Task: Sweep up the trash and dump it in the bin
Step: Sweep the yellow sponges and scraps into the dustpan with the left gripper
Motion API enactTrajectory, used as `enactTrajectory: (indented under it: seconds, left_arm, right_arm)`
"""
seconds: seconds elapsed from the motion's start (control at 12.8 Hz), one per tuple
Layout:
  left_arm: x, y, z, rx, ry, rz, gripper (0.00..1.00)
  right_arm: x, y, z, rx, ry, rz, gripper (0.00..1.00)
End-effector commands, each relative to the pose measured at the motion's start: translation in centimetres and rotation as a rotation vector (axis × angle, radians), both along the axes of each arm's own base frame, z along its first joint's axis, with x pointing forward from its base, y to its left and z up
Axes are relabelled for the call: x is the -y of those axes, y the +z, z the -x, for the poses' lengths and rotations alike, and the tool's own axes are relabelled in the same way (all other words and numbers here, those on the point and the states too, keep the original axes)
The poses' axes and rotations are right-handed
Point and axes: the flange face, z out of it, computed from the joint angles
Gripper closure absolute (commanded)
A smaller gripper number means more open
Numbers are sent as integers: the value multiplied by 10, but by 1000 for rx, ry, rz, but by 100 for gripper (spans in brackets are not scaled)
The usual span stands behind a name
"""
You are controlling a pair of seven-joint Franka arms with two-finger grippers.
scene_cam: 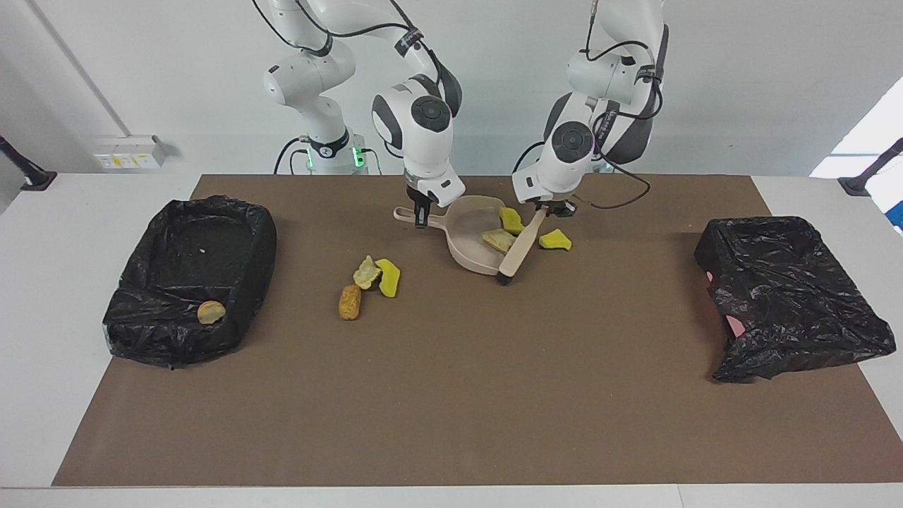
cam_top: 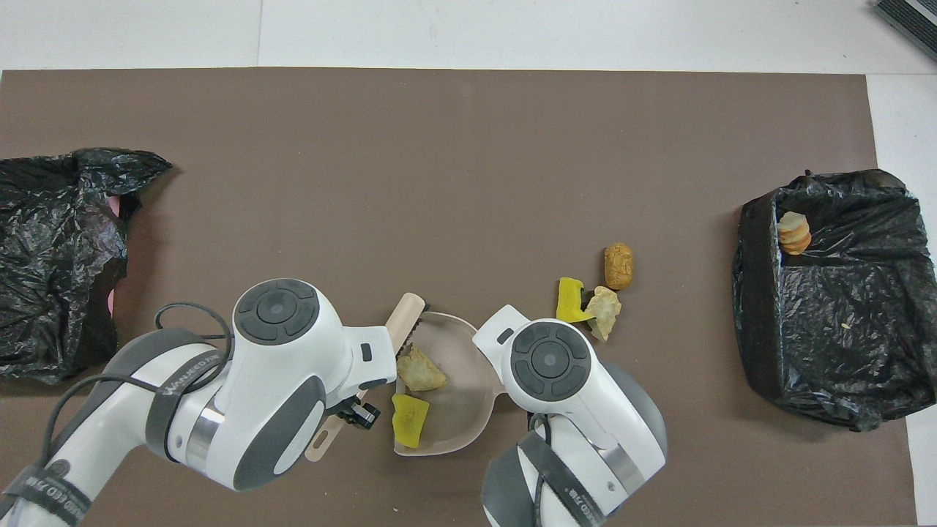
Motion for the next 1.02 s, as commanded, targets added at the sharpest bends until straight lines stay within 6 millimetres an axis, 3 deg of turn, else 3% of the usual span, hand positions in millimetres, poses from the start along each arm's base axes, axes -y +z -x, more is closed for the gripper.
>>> enactTrajectory:
  seconds: [0.0, 0.24, 0.39, 0.55, 0.63, 0.78, 0.94]
  left_arm:
    - [-18, 46, 14, 6, 215, -39, 100]
    - [-39, 38, 30, -8, 463, -176, 100]
    - [-77, 22, 48, -17, 550, -207, 100]
    - [-117, 12, 50, -34, 639, -217, 100]
    - [-128, 7, 55, -34, 664, -216, 100]
    - [-126, -23, 63, -6, 676, -212, 100]
    - [-99, -50, 78, 52, 632, -186, 100]
  right_arm:
    - [5, 4, 7, -1, -8, -3, 100]
    - [5, 4, 5, 8, 36, -1, 100]
    - [5, 4, 5, 12, 54, -5, 100]
    - [3, 0, 5, 11, 51, -3, 100]
    - [0, -2, 5, 16, 48, -5, 100]
    - [-1, -3, 7, 14, 53, -3, 100]
    - [1, -10, 11, 3, 36, 8, 100]
